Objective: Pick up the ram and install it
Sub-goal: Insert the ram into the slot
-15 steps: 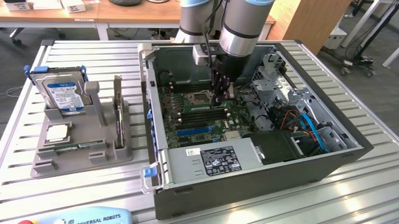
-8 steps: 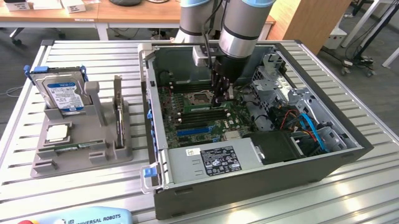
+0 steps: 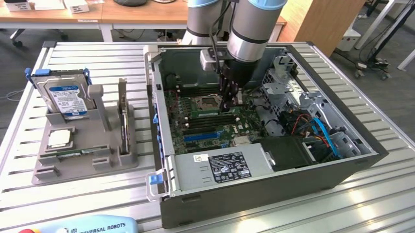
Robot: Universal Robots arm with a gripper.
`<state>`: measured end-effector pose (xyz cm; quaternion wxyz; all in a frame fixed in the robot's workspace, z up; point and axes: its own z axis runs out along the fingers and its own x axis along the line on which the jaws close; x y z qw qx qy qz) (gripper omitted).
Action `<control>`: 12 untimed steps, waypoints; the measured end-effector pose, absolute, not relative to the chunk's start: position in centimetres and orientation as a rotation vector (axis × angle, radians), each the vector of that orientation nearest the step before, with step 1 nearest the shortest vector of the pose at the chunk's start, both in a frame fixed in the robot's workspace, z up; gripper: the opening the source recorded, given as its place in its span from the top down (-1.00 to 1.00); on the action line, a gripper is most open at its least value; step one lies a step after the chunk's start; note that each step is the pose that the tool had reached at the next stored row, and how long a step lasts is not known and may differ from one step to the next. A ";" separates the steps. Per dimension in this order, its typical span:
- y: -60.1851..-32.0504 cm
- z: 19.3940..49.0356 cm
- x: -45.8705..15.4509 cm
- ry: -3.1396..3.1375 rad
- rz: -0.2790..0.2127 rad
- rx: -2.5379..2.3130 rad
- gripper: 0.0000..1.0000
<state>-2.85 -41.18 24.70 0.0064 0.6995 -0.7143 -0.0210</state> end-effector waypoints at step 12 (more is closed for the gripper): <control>-41.2 24.6 -2.9 -2.235 -0.066 2.189 0.77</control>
